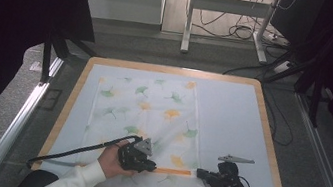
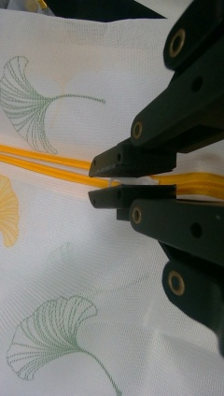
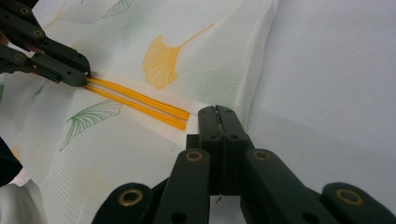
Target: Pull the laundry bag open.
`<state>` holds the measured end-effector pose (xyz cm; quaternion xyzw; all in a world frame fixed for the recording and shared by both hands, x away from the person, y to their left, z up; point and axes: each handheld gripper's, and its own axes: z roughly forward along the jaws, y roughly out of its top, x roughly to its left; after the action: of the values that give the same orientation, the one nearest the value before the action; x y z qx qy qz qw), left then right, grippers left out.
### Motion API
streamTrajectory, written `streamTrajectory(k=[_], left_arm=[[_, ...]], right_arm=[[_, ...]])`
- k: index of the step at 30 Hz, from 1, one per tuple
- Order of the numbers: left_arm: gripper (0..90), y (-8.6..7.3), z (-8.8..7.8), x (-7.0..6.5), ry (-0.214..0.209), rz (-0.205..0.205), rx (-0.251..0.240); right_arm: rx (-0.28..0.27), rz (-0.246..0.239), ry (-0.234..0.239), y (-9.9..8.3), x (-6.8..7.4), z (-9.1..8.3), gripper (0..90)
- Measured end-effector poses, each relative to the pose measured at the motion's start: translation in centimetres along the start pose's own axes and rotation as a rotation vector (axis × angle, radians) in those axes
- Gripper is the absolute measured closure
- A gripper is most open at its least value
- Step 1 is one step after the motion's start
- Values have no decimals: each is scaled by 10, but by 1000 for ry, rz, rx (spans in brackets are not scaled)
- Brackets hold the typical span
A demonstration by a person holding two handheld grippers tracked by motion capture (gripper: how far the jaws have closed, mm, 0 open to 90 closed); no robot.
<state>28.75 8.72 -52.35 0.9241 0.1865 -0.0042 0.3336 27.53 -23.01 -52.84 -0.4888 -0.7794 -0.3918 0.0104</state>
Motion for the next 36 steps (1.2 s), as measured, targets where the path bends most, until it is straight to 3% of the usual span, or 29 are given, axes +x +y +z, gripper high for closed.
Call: streamTrajectory(k=[36], left_arm=[[850, -8, -6, 4, -8, -34, 3]], right_arm=[[-1, -1, -4, 0, 0, 0, 895]])
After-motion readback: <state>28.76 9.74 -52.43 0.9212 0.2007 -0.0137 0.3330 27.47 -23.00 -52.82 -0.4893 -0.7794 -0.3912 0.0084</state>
